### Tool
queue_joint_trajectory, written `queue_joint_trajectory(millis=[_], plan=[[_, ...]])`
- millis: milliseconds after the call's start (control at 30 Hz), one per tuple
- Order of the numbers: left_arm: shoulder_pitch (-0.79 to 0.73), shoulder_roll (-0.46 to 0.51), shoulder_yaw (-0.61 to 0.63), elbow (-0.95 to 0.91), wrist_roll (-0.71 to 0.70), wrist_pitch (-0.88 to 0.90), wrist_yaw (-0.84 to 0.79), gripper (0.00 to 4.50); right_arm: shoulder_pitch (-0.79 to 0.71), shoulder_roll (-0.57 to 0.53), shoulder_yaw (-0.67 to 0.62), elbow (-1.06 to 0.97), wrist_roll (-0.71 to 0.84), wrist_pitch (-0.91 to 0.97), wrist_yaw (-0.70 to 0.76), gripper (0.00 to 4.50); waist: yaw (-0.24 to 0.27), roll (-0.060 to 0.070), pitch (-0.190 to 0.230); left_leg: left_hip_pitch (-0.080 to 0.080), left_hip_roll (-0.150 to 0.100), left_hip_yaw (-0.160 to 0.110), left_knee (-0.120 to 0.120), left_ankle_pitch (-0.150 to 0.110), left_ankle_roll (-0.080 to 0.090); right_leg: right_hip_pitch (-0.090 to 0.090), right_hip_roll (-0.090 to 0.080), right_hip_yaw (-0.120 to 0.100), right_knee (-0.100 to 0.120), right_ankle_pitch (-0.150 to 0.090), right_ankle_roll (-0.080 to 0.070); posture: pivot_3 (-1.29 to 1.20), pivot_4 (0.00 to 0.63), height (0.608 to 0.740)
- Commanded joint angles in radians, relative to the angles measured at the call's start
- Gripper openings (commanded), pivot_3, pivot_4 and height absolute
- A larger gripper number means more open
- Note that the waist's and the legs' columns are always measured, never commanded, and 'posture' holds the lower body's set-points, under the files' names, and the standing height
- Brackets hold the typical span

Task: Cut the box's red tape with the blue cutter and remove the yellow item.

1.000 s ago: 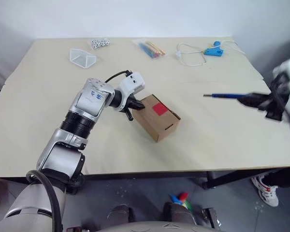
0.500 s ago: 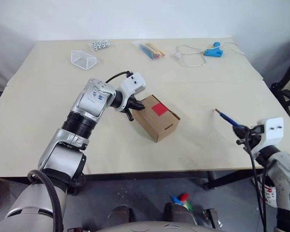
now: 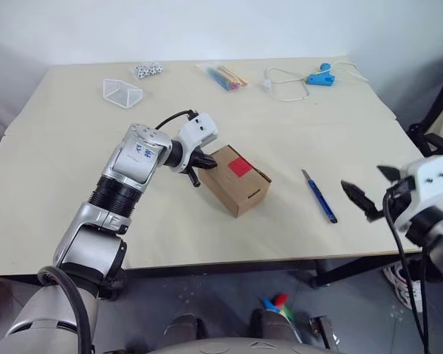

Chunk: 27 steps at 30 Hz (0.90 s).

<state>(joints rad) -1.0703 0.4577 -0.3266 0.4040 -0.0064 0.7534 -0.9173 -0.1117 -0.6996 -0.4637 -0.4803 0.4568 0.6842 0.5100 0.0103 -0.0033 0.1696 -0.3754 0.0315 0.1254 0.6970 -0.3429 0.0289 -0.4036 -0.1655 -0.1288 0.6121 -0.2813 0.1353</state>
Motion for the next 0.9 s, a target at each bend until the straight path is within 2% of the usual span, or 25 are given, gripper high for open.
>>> queue_joint_trajectory(millis=[33, 100, 333, 467, 500, 700, 800, 900], plan=[[0.017, 0.017, 0.01, 0.038, 0.009, 0.033, 0.001, 0.0, -0.151, -0.062, 0.085, 0.027, 0.015, 0.102, -0.011, 4.31, -0.009, 0.0, 0.0, 0.0, 0.0, 0.0, 0.0, 0.0, 0.0, 0.0, 0.0, 0.0, 0.0, 0.0, 0.0, 0.0, 0.15, 0.74], [0.002, 0.025, 0.041, 0.036, -0.009, 0.044, -0.007, 0.0, -0.236, -0.079, 0.155, 0.08, 0.009, 0.136, 0.007, 3.89, -0.012, 0.0, 0.0, 0.0, 0.0, 0.0, 0.0, 0.0, 0.0, 0.0, -0.001, 0.0, 0.0, 0.0, 0.0, 0.0, 0.15, 0.74], [-0.029, 0.091, 0.135, -0.007, -0.071, 0.127, -0.029, 0.0, -0.484, -0.062, 0.384, 0.37, -0.096, 0.039, 0.093, 1.53, -0.018, -0.002, 0.003, -0.012, -0.003, 0.002, 0.001, 0.0, 0.0, -0.012, 0.0, -0.001, 0.005, 0.0, 0.0, 0.0, 0.15, 0.74], [-0.011, 0.194, 0.176, -0.069, -0.13, 0.236, -0.093, 0.0, -0.596, 0.003, 0.525, 0.561, -0.183, -0.066, 0.158, 0.16, -0.02, -0.004, 0.006, -0.015, -0.003, 0.002, 0.0, 0.001, -0.001, -0.014, 0.001, -0.004, 0.005, 0.001, 0.0, 0.0, 0.15, 0.74], [-0.002, 0.21, 0.172, -0.074, -0.128, 0.24, -0.09, 0.0, -0.609, 0.012, 0.542, 0.587, -0.198, -0.085, 0.168, 0.02, -0.022, -0.004, 0.007, -0.015, -0.003, 0.002, 0.0, 0.0, -0.001, -0.014, 0.001, -0.004, 0.005, 0.001, 0.0, 0.0, 0.15, 0.74], [0.142, 0.293, 0.118, -0.242, -0.174, 0.355, -0.139, 0.0, -0.683, 0.08, 0.646, 0.718, -0.259, -0.143, 0.268, 0.02, -0.018, -0.003, 0.008, -0.016, -0.003, 0.002, -0.002, 0.0, -0.002, -0.014, 0.001, -0.006, 0.006, 0.001, 0.002, 0.0, 0.15, 0.74], [0.223, 0.247, 0.112, -0.367, -0.233, 0.448, -0.113, 0.0, -0.694, 0.099, 0.706, 0.708, -0.273, -0.147, 0.357, 0.02, -0.011, -0.004, 0.009, -0.016, -0.003, 0.001, -0.002, 0.0, -0.002, -0.014, 0.001, -0.006, 0.006, 0.001, 0.002, 0.0, 0.15, 0.74], [0.234, 0.176, 0.124, -0.369, -0.239, 0.448, -0.047, 0.0, -0.692, 0.108, 0.706, 0.671, -0.275, -0.115, 0.371, 0.02, -0.009, -0.004, 0.009, -0.019, -0.003, -0.002, 0.001, 0.0, -0.002, -0.013, 0.002, -0.007, 0.006, 0.001, 0.002, 0.0, 0.15, 0.74]])
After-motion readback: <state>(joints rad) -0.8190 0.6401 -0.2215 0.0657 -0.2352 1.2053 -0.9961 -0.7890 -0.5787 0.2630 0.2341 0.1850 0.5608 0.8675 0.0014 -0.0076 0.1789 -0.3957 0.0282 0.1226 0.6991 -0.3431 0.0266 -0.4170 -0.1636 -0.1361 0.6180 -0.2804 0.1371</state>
